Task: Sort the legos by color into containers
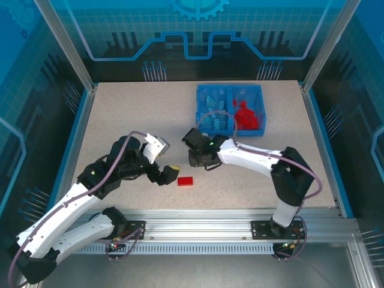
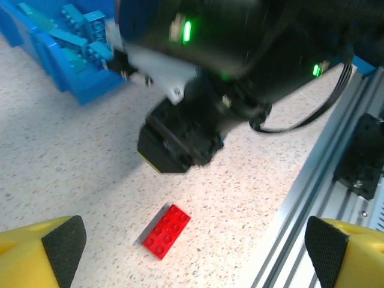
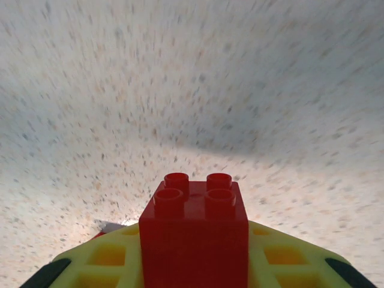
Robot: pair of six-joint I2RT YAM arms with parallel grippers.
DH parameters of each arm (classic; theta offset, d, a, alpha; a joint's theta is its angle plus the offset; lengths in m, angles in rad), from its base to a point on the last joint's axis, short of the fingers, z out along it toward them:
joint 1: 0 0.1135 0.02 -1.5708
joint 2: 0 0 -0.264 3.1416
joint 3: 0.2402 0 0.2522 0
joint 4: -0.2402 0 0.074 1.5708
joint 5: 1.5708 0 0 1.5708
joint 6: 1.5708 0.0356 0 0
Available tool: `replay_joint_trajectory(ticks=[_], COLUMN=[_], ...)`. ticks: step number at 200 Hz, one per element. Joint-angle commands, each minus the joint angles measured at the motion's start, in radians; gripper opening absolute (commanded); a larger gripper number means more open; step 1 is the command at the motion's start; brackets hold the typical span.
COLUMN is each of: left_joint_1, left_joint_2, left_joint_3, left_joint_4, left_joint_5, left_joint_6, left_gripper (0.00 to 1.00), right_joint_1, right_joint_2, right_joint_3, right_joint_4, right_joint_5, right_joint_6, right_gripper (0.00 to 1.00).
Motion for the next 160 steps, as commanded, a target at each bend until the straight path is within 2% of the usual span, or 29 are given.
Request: replay_joint_trajectory(ticks=[1,33,71,88,111,139,160], left_joint_1=[0.006,0.005,0.004,0.005,0.005,0.005,0.005], left_joint_2=[0.014,0.034,0.043,0.041,0.04,0.023,0.002], left_joint_3=[-0.011,-0.016,-0.036,-0.045,-0.047,-0.048,-0.062], left_joint_4=[0.088,0.132,0.188,0.208,0.204,0.157,0.137], left_joint_5=[0.109,0.111,0.037,0.021,0.007,0.007,-0.017], left_joint_6=[0.021,-0.007,-0.083,-0.121,-0.167,-0.2,-0.223], left_gripper=[0.97,0.97,0.98,0.99,0.99,0.99,0.99], right_joint_1=[-0.062,-0.195,-0.461,-0.58,-0.695,-0.747,-0.768], right_joint_2=[-0.086,-0.202,-0.206,-0.119,0.057,0.303,0.438], right_joint_3=[0.013,0.05,0.117,0.174,0.325,0.591,0.737], right_joint_4=[-0.059,-0.075,-0.04,-0.017,-0.012,-0.103,-0.15], right_joint_5=[0.027,0.058,0.063,0.033,-0.073,-0.085,-0.085], right_joint_6=[-0.09,-0.2,-0.352,-0.395,-0.438,-0.503,-0.507], right_gripper=[0.22,0.23,0.24,0.24,0.24,0.25,0.3])
